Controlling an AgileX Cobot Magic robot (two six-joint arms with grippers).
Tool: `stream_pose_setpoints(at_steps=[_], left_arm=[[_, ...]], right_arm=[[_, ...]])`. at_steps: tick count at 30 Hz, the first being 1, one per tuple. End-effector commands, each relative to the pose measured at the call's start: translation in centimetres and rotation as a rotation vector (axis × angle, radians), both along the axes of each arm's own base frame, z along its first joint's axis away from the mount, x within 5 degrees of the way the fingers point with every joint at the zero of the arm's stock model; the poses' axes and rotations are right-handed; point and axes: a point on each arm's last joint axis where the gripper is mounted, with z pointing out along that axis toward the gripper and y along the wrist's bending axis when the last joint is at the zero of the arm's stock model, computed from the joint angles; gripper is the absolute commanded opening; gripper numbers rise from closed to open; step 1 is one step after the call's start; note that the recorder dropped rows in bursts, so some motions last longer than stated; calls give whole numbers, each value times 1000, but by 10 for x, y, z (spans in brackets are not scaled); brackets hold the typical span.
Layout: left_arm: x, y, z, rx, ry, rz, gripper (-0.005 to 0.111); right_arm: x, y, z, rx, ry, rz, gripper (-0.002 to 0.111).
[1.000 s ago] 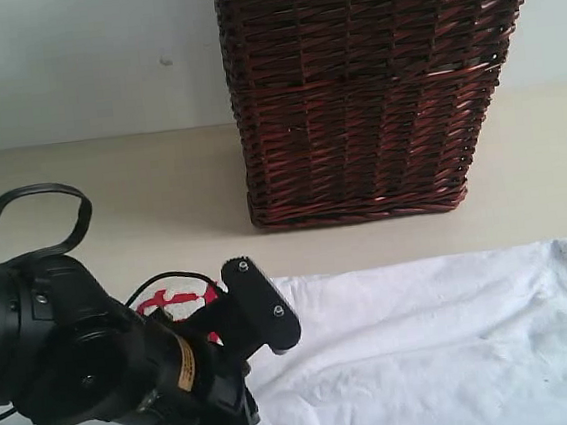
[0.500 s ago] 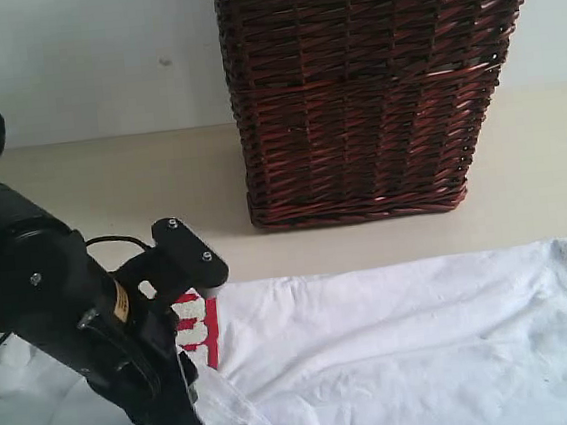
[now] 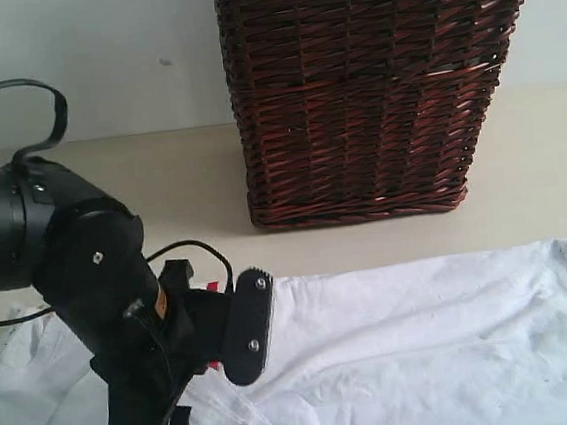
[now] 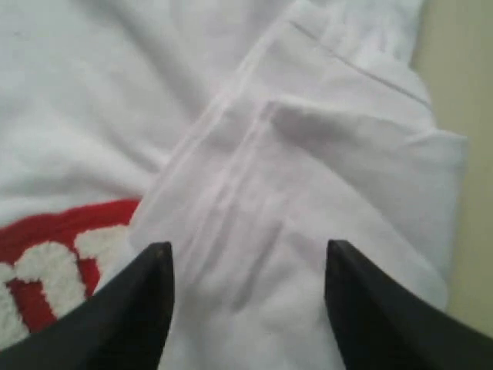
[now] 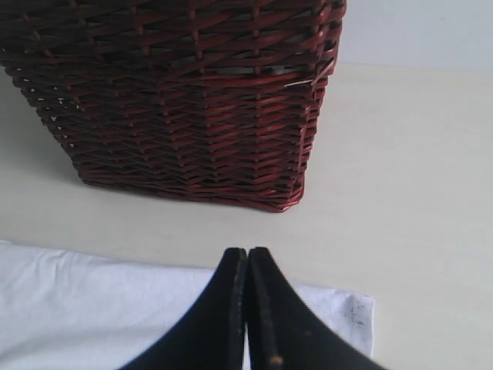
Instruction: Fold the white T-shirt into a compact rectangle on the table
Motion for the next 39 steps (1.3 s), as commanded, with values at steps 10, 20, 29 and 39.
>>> stream_pose_setpoints(at_steps=[10, 20, 29, 39], left_arm=[[5, -9, -21, -9, -55, -205, 57], [2, -5, -33, 50, 12, -208, 37], [-1, -3, -17, 35, -1, -180, 0], [-3, 0, 8, -24, -47, -96, 9]], right_arm=[[1, 0, -1, -2, -4, 6, 0], [0, 1, -1, -2, 2, 8, 0], [0, 1, -1, -4, 2, 9, 0], [0, 1, -2, -3, 13, 12, 0]])
